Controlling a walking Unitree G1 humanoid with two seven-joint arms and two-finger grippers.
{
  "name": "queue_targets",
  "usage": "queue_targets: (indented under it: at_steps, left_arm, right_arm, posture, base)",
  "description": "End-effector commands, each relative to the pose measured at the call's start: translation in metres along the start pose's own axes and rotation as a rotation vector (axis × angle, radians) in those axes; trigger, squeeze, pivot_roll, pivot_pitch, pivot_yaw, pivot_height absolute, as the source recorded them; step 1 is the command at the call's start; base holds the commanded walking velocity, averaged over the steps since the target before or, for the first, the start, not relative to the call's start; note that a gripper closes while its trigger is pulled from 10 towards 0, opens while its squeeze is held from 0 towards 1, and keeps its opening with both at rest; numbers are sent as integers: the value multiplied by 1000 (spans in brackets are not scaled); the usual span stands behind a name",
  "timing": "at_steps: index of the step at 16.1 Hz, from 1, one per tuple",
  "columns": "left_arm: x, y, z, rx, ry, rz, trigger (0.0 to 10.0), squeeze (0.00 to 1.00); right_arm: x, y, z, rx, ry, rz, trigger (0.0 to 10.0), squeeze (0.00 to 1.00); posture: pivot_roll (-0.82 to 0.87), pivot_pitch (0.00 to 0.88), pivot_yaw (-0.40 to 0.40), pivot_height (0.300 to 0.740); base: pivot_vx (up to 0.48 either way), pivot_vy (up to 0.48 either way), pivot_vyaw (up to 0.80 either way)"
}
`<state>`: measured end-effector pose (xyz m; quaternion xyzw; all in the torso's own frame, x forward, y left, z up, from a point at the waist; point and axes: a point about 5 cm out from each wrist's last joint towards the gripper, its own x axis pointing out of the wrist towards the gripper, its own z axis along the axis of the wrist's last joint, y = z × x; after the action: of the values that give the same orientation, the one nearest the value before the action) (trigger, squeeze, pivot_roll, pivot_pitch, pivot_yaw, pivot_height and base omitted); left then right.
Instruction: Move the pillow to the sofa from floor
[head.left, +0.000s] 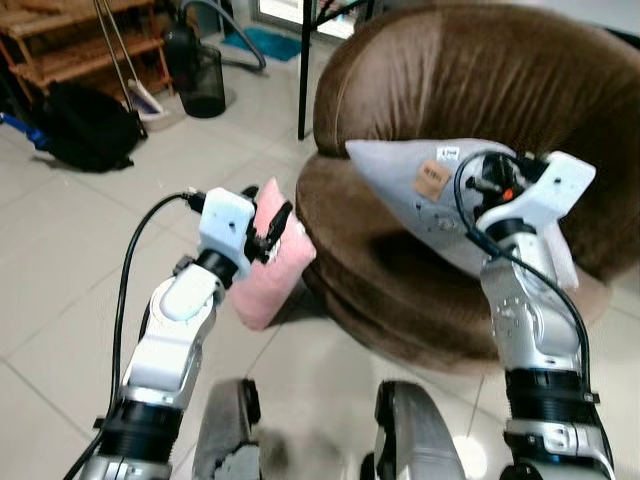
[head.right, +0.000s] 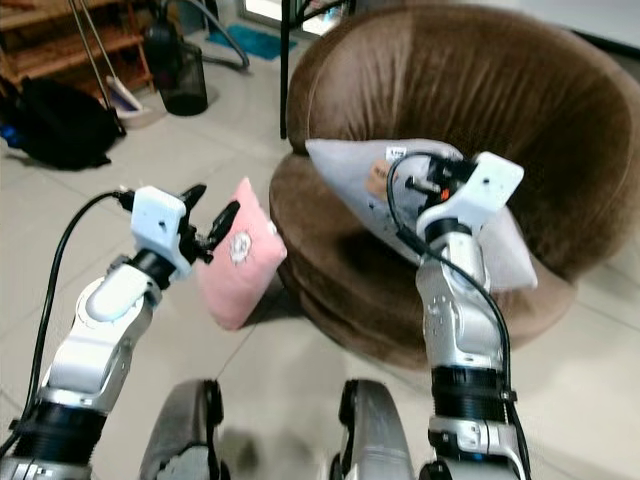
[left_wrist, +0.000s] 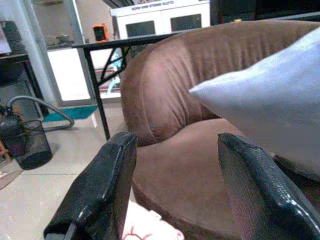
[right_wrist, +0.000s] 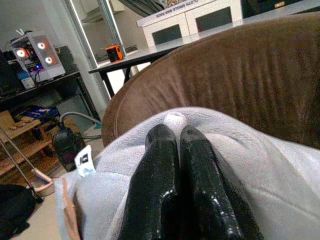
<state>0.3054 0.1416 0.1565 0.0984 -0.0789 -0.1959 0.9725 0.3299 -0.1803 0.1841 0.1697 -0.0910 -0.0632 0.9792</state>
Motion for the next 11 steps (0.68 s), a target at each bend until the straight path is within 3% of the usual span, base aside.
queue_targets:
  at_steps: [1, 5, 11]
  left_arm:
    - [2, -2, 1, 8, 10, 2, 10000, 0]
    - [5, -7, 1, 56, -3, -3, 10000, 0]
    - [10, -8, 6, 55, -29, -10, 10000, 0]
  right_arm:
    - [-2, -5, 4, -8, -7, -29, 10000, 0]
    - [-16, -14, -4, -41, 25, -63, 10000, 0]
    - [-27, -23, -4, -50, 26, -111, 10000, 0]
  posture:
    - [82, 24, -64, 656]
    - [66, 30, -54, 696]
    - [54, 33, -36, 740]
  base:
    - [0, 0, 0]
    - [0, 0, 0]
    - [0, 0, 0]
